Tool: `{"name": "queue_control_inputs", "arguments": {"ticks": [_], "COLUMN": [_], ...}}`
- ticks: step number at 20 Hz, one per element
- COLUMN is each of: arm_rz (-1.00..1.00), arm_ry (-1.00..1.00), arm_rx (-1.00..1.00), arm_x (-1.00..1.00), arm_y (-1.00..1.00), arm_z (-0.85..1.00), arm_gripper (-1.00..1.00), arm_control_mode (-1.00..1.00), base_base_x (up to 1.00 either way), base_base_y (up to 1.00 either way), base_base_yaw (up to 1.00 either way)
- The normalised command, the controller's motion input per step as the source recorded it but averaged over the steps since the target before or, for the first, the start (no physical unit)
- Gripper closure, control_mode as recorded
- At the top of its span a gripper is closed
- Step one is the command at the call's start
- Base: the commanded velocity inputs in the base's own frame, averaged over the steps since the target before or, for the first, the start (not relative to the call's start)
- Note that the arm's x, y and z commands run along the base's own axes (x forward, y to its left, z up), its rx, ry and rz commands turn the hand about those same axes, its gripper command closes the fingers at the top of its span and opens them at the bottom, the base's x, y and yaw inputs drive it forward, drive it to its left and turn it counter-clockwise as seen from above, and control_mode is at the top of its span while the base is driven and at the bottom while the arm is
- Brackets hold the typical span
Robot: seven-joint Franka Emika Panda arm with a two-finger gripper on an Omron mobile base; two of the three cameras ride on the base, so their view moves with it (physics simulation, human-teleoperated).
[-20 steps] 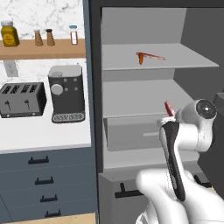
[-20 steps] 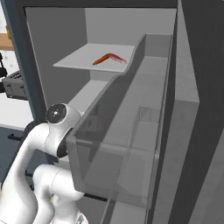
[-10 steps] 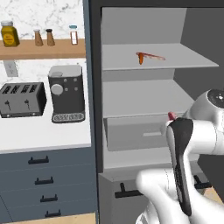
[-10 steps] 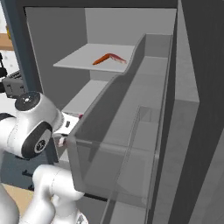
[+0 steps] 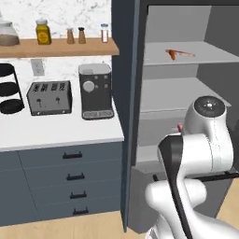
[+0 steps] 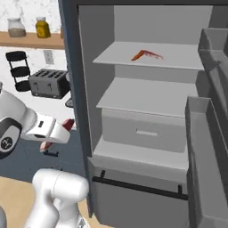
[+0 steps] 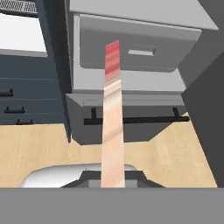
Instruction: Place one carrot and one steak in each tupperware on the nearby counter, to pack two identical lunches.
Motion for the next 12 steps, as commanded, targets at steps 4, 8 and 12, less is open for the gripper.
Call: {"name": "queue_control_inputs", "arguments": {"ticks": [4, 8, 12], "arm_rz": [0.0, 0.0, 0.0], "arm_ry": [0.0, 0.0, 0.0], "arm_rx": [0.0, 0.0, 0.0], "arm_x": [0.0, 0.0, 0.0], "arm_y": [0.0, 0.0, 0.0], "arm_z": [0.0, 0.0, 0.0], "arm_gripper": [1.0, 1.0, 1.0], "arm_control_mode": [1.0, 1.0, 1.0], "base_base_x": [-0.25, 0.0, 0.0], "base_base_y": [1.0, 1.0, 1.0], "base_base_yaw": [-0.04, 0.0, 0.0]}}
